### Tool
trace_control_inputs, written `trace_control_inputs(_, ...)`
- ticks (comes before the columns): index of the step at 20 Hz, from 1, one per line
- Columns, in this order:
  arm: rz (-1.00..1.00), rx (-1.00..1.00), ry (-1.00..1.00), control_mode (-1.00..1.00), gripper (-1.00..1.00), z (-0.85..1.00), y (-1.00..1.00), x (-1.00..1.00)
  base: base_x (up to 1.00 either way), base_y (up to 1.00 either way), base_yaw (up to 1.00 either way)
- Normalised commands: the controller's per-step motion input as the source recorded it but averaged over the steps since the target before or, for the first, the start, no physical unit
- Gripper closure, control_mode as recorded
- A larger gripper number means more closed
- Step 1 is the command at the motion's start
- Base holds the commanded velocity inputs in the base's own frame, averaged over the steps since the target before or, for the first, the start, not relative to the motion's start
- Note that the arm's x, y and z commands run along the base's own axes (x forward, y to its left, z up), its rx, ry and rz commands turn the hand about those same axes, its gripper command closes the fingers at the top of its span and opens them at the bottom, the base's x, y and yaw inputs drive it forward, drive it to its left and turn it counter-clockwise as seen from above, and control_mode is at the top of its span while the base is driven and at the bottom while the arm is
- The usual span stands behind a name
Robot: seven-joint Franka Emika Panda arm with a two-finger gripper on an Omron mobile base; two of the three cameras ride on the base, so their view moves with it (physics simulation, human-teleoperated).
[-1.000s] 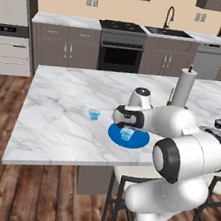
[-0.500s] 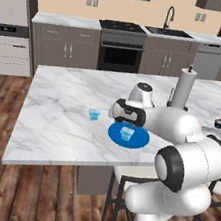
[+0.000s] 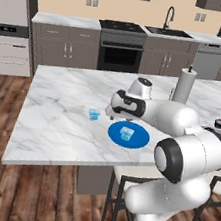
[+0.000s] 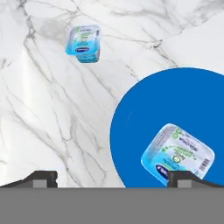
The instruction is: Place two yogurt containers on each plate.
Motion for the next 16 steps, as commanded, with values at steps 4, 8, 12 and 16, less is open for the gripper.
trace_control_inputs(4, 0.09, 0.0, 0.0, -1.0, -1.0, 0.0, 0.3, 0.19, 0.0, 0.0, 0.0)
trace_control_inputs(8, 0.01, 0.0, 0.0, -1.0, -1.0, 0.0, 0.33, 0.27, 0.0, 0.0, 0.0)
trace_control_inputs(12, 0.0, -0.03, -0.01, -1.0, -1.0, 0.02, 0.32, 0.26, 0.0, 0.0, 0.0)
trace_control_inputs(16, 0.0, 0.0, 0.0, -1.0, -1.0, 0.0, 0.24, 0.27, 0.0, 0.0, 0.0)
